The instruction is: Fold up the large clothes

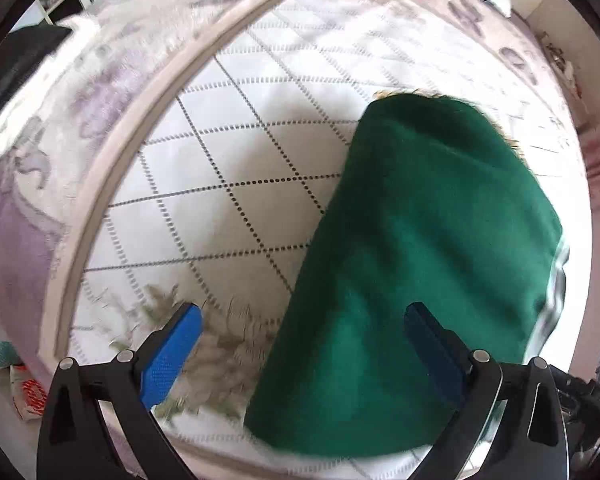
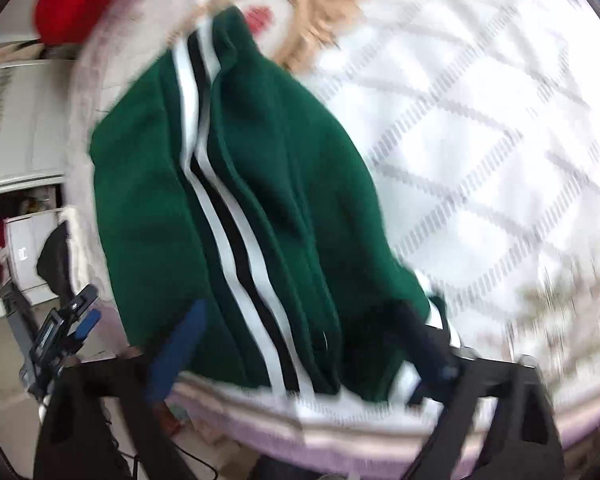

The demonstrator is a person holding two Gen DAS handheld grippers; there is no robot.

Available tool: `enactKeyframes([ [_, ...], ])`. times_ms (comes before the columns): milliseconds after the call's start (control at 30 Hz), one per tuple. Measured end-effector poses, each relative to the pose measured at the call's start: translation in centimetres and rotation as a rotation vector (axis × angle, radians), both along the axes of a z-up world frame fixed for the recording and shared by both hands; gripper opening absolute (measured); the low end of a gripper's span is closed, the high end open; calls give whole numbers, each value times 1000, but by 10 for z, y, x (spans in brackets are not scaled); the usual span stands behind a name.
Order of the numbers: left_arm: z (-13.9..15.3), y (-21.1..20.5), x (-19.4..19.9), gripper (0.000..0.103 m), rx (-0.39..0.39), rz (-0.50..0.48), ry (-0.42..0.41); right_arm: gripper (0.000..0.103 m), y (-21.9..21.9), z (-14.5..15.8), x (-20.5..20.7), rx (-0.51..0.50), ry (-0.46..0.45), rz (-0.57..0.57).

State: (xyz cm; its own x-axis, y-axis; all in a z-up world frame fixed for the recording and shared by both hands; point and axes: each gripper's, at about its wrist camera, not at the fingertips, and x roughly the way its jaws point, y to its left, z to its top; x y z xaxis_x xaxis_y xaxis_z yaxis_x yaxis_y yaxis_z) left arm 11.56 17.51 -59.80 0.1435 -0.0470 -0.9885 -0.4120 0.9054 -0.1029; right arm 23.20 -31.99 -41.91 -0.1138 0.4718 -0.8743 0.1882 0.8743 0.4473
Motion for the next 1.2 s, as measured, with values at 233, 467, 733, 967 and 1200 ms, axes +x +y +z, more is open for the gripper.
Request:
enactKeyframes([
  [233,-34,-2,32,103,-171,-24,-35,101,-2,-9,37,-97,-113,25],
  [467,-39,-15,60,103,-278,-93,-52,103,4,-77,61,171,-23,6],
  [733,-7,-21,69,79,-200,-131,-147,43,62,-77,93,293,-32,-18],
  [967,15,-26,113,76,-240,-161,-178,36,60,-31,147,281,-111,-41],
  [1200,19,-45,219,76,-267,-172,-237,36,21,8,250,243,-183,-36],
])
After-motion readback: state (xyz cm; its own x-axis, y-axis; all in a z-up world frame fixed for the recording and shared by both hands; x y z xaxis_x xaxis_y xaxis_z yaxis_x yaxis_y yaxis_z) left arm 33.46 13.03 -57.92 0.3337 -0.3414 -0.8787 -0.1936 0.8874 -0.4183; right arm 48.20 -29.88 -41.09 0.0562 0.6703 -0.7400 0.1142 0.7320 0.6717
